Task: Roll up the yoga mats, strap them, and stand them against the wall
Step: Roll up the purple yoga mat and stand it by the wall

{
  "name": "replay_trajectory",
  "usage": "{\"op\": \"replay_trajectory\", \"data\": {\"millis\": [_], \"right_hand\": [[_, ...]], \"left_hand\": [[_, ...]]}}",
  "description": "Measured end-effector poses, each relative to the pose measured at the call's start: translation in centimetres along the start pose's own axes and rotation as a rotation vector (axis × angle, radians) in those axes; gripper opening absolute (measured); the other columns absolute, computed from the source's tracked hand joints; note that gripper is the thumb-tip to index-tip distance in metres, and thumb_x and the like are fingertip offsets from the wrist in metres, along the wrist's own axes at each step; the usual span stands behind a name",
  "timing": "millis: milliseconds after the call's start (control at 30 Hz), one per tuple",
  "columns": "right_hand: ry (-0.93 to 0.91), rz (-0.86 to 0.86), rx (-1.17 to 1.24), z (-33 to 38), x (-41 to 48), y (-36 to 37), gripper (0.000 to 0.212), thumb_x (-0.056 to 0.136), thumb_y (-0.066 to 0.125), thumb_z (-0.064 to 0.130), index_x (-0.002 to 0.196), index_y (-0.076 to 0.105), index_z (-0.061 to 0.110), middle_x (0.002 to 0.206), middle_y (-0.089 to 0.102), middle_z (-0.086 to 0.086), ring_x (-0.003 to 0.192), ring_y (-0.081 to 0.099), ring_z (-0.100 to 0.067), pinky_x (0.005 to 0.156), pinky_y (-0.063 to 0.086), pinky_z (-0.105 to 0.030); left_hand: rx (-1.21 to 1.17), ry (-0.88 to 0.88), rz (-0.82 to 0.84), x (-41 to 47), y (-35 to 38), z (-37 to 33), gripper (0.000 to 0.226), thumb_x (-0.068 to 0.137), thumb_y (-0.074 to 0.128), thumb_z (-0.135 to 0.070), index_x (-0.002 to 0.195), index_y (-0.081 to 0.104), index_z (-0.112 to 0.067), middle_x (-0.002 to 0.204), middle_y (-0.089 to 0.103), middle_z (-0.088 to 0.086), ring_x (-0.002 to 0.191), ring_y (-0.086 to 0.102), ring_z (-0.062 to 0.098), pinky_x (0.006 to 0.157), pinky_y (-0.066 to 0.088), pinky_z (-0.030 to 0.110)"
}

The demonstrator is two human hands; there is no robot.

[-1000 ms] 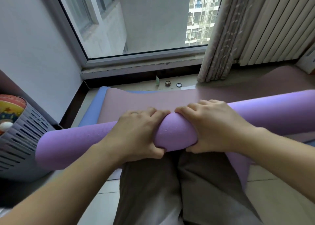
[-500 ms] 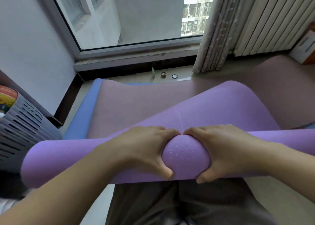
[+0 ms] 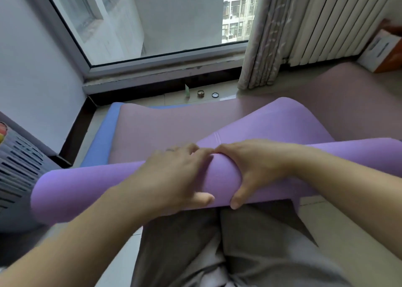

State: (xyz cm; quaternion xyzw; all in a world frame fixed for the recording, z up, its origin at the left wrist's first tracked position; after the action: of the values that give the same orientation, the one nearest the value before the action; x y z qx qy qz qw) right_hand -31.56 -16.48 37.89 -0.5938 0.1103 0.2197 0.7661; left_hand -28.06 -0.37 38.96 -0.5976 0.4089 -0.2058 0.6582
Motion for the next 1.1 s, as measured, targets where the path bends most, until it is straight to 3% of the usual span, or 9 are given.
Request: {"op": "replay_trajectory", "data": {"millis": [100,233,367,467,567,633,700,833,1100], "right_hand": [[0.027,0.024,0.018,-0.6,0.4,-0.6,0.112,0.054,0.078,0.067,0.145,0.022,0.034,0.134,0.048,0.012,0.122,0.046,-0.015,0.100,0.039,-0.032],[0.021,-0.238,-0.334,0.0,-2.1,0.6,0.119,0.061,0.064,0.076,0.150,0.006,0.024,0.139,0.041,0.002,0.126,0.038,-0.023,0.106,0.031,-0.037],[0.050,-0.256,-0.335,-0.5,-1.2,1.7,0.107,0.061,0.069,0.068,0.145,0.019,0.024,0.131,0.046,0.001,0.115,0.046,-0.024,0.097,0.039,-0.038],[0.040,-0.204,-0.250,-1.3,0.2,0.1,0.098,0.056,0.073,0.065,0.136,0.033,0.025,0.120,0.054,0.003,0.107,0.051,-0.021,0.086,0.045,-0.035],[0.020,-0.135,-0.192,-1.9,1.2,-1.2,0.087,0.054,0.077,0.063,0.125,0.042,0.027,0.112,0.059,0.006,0.100,0.056,-0.019,0.074,0.044,-0.031],[-0.003,-0.159,-0.231,-1.8,1.6,-2.4,0.083,0.053,0.077,0.063,0.121,0.045,0.029,0.108,0.061,0.007,0.094,0.058,-0.019,0.066,0.040,-0.030],[-0.002,-0.305,-0.351,-1.4,1.6,-4.7,0.083,0.052,0.074,0.064,0.123,0.046,0.030,0.108,0.061,0.006,0.094,0.059,-0.021,0.064,0.037,-0.030],[0.039,-0.622,-0.472,0.1,1.8,-11.1,0.084,0.053,0.069,0.064,0.126,0.045,0.031,0.111,0.059,0.005,0.102,0.057,-0.025,0.075,0.042,-0.035],[0.098,-0.885,-0.528,0.5,3.1,-20.3,0.080,0.059,0.067,0.059,0.130,0.044,0.030,0.116,0.059,0.001,0.104,0.055,-0.027,0.088,0.042,-0.039]], "left_hand": [[0.177,-0.080,-0.037,0.0,2.1,-1.3,0.105,0.077,0.059,-0.063,0.148,-0.010,-0.026,0.152,0.013,0.000,0.136,0.026,0.026,0.108,0.028,0.049],[0.111,-0.088,-0.066,1.1,2.4,0.0,0.104,0.072,0.061,-0.062,0.148,-0.003,-0.028,0.146,0.024,-0.001,0.129,0.034,0.026,0.105,0.033,0.045],[-0.069,-0.025,0.013,2.5,1.3,1.6,0.104,0.065,0.067,-0.064,0.148,0.011,-0.034,0.140,0.039,-0.005,0.122,0.043,0.022,0.101,0.039,0.040],[-0.111,-0.026,0.047,3.5,0.9,2.1,0.106,0.065,0.068,-0.064,0.149,0.009,-0.037,0.144,0.036,-0.009,0.126,0.041,0.019,0.104,0.036,0.037],[0.064,-0.025,-0.099,3.5,1.8,1.8,0.108,0.063,0.061,-0.066,0.148,0.001,-0.038,0.143,0.034,-0.007,0.122,0.045,0.023,0.100,0.038,0.040],[0.072,-0.037,-0.237,3.0,1.6,1.9,0.102,0.056,0.056,-0.065,0.144,0.011,-0.040,0.137,0.045,-0.005,0.115,0.052,0.026,0.095,0.042,0.042],[0.052,-0.073,-0.433,3.0,0.0,2.9,0.095,0.049,0.057,-0.059,0.137,0.028,-0.037,0.127,0.056,0.001,0.103,0.059,0.032,0.087,0.045,0.046],[0.126,-0.174,-0.743,4.0,-5.8,5.2,0.092,0.050,0.075,-0.050,0.134,0.042,-0.031,0.124,0.057,0.003,0.103,0.058,0.034,0.089,0.040,0.054],[0.238,-0.253,-0.929,7.2,-15.0,8.6,0.090,0.050,0.079,-0.036,0.129,0.036,-0.034,0.123,0.056,0.001,0.107,0.056,0.032,0.094,0.035,0.056]]}}
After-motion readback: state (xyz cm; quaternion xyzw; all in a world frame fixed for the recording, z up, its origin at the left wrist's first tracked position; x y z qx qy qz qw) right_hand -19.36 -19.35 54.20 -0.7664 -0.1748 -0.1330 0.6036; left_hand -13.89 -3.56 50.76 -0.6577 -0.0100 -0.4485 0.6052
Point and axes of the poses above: each hand's wrist, its own x-axis towards the middle knuckle, its own y-axis out of the palm, z = x × y, the point moved 3 cm from there along x, towards the middle knuckle
